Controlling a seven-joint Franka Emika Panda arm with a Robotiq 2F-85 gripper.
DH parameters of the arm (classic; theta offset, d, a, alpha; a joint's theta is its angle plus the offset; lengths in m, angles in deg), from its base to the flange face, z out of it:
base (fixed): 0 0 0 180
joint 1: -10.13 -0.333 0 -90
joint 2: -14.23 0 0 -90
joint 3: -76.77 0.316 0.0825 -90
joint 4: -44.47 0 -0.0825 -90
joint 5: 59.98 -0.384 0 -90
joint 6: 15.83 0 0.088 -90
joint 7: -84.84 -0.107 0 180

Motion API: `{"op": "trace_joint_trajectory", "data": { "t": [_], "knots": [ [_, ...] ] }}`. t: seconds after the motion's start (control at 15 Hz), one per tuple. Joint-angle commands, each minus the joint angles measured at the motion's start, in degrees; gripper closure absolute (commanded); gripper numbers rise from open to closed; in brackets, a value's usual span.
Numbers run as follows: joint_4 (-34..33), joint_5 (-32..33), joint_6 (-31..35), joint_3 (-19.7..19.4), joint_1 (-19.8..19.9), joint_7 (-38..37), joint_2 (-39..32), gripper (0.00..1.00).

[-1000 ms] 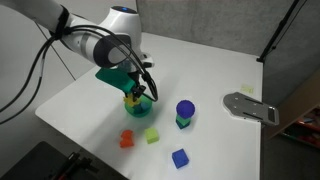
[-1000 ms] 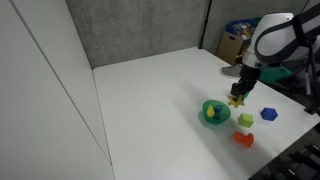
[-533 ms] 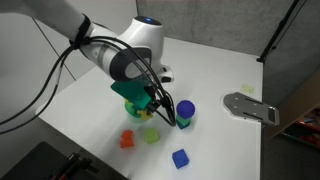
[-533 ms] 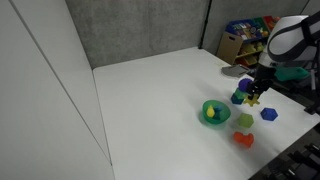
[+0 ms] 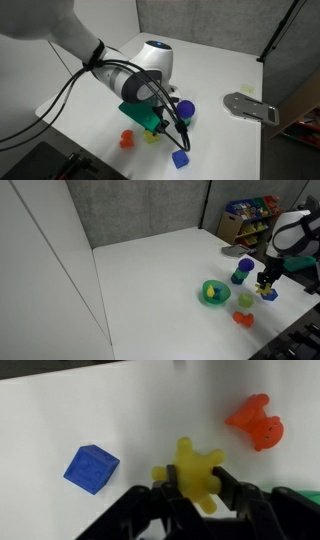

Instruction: Pick up the yellow toy from the table and put it on the lime green block

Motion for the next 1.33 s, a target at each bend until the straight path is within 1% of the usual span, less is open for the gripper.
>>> {"op": "trace_joint_trajectory", "data": {
  "t": [0.0,0.27,0.87,1.27],
  "knots": [
    [-0.89,3.49,2.51,-0.7,-0.27,-1.06,-3.01,0.83],
    [-0.98,4.68,4.92,-0.13,-0.96,-1.05,-3.94,0.83],
    [-1.77,5.24,6.45,0.5,-3.17,-1.28,-5.86,0.83],
    [-3.11,7.59,7.99,0.1,-4.63,-2.71,-8.22,0.83]
  ]
}}
